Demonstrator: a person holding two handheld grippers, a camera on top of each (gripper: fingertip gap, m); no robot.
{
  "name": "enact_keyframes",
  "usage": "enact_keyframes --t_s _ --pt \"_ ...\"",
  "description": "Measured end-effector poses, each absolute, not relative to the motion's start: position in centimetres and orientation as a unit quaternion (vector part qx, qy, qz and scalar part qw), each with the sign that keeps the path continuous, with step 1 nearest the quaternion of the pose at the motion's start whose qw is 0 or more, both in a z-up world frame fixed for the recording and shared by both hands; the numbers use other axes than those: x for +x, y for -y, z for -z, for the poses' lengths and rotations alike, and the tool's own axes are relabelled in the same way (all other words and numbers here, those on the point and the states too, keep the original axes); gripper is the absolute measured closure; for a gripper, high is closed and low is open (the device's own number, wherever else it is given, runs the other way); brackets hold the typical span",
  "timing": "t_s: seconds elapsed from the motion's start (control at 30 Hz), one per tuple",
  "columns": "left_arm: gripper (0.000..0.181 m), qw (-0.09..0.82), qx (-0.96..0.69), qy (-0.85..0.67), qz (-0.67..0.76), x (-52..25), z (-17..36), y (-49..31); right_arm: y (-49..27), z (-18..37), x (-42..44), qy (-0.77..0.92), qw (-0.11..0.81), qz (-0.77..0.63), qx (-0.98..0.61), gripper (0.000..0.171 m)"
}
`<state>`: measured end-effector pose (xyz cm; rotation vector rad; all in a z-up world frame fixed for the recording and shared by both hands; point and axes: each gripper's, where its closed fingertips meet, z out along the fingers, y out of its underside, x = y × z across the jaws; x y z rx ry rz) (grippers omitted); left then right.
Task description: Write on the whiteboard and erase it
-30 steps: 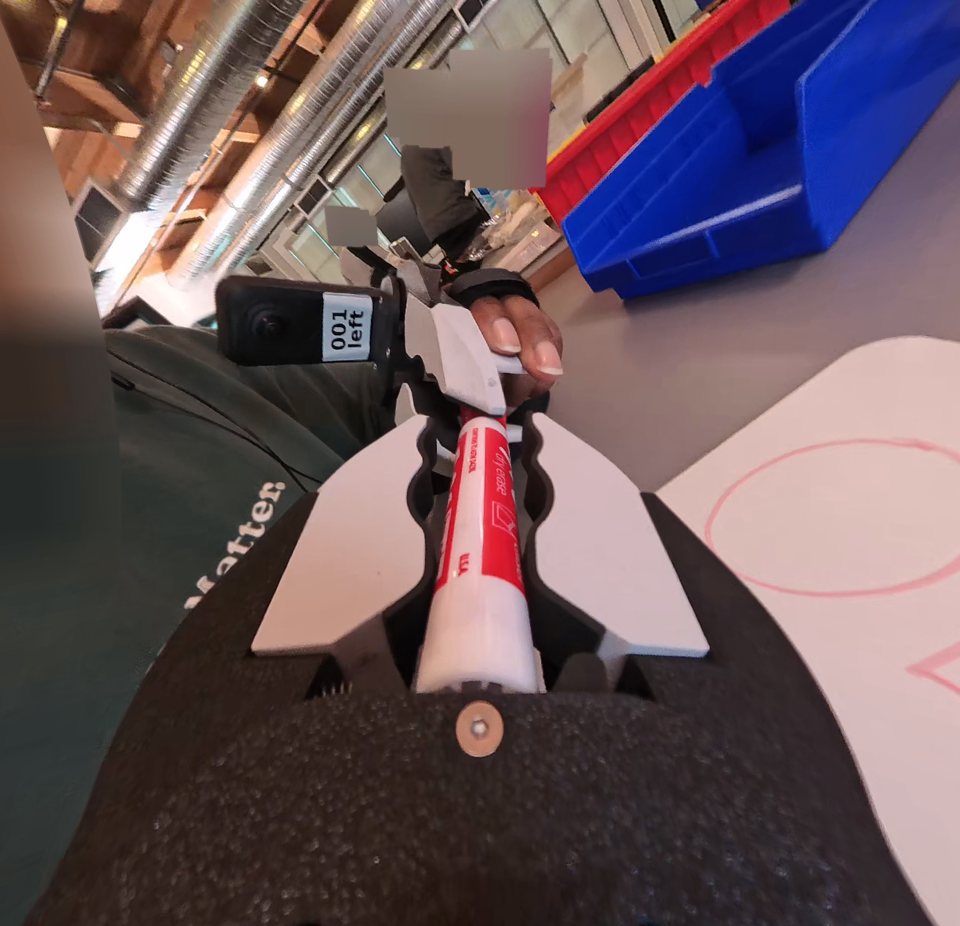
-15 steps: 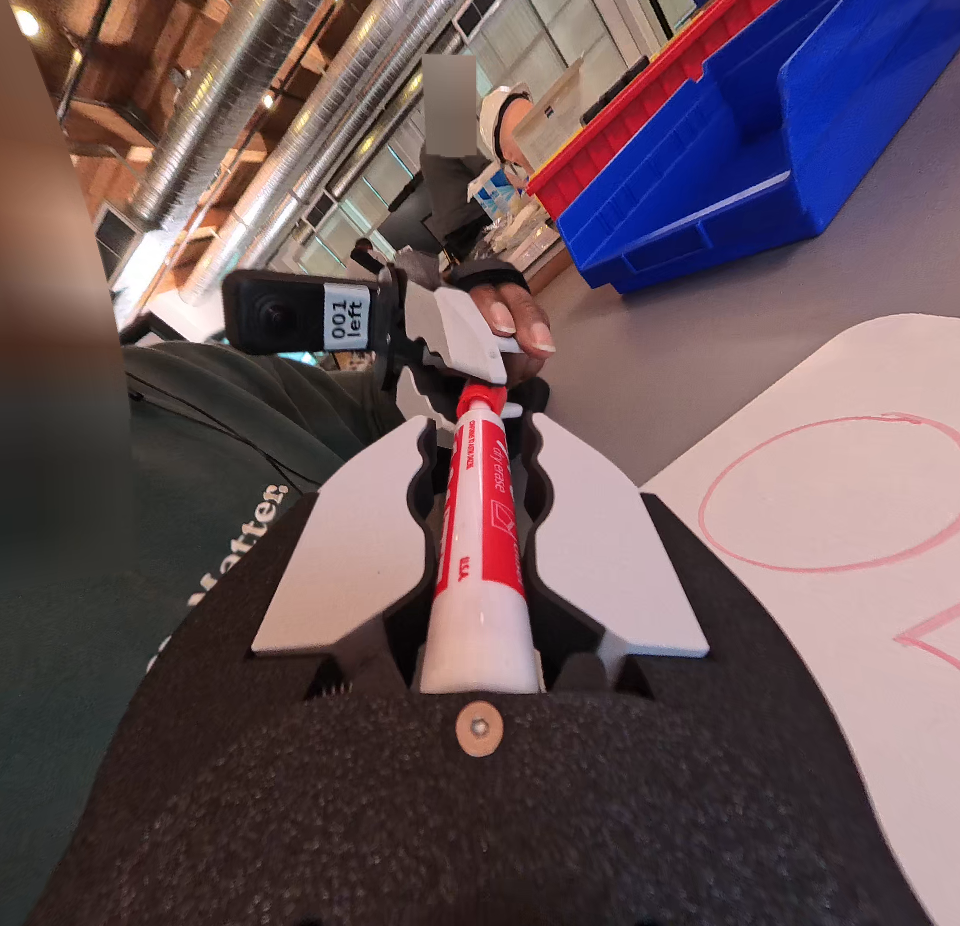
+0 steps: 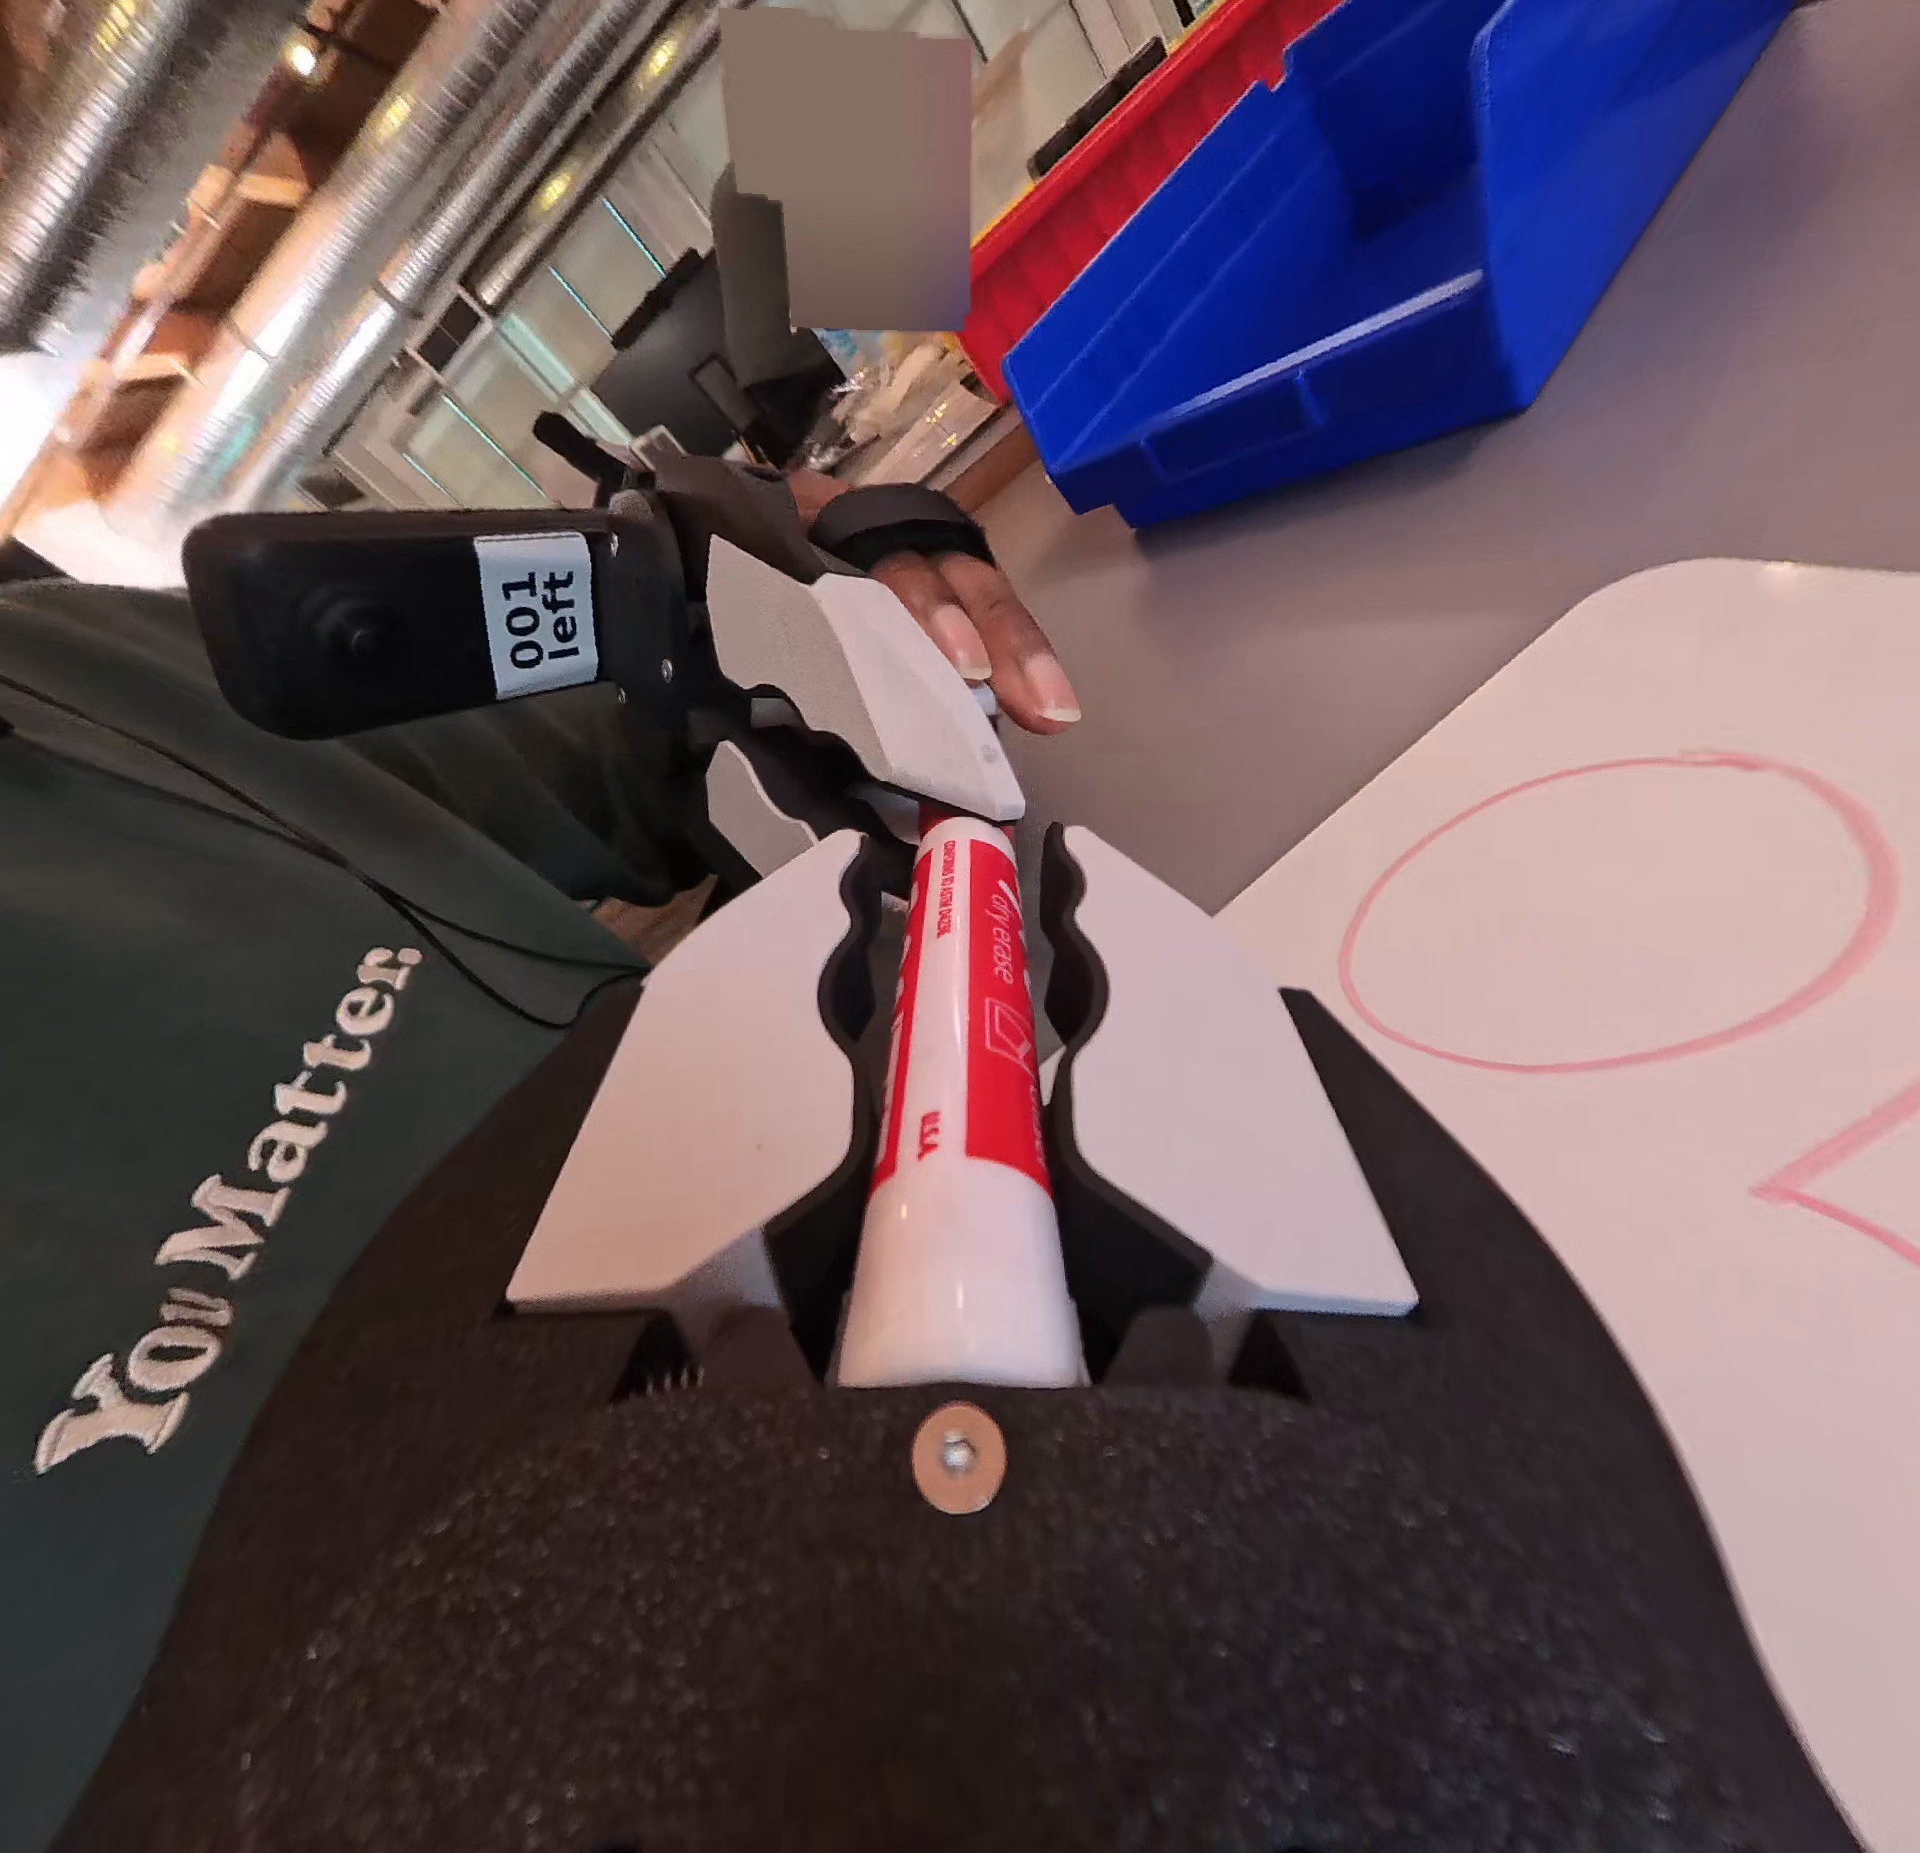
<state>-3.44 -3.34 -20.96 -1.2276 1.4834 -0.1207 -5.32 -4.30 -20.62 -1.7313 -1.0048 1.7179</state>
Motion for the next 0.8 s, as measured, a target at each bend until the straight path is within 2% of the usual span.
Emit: enact_keyframes --t_s 0.2,0.33,0.47,0.67,0.8 --pt "0.164 0.574 -0.533 -0.613 0.109 -3.4 20.3 3.4 4.1 19.8 -5.2 0.427 0.273 -0.594 -0.625 0.132" --pt "0.164 0.542 -0.557 -0.616 0.126 -5.5 21.4 2.9 2.4 20.4 -4.1 0.538 0.378 -0.444 -0.608 0.127" --pt "0.164 0.509 -0.568 -0.633 0.135 -6.2 23.5 3.7 3.8 23.0 -4.0 0.643 0.363 -0.339 -0.582 0.127" --pt "0.164 0.49 -0.557 -0.653 0.151 -5.1 23.9 5.1 4.8 25.5 -4.0 0.723 0.369 -0.222 -0.541 0.151" --pt "0.164 0.499 -0.557 -0.645 0.159 -4.6 23.3 5.4 4.7 24.9 -3.7 0.724 0.374 -0.215 -0.538 0.153"
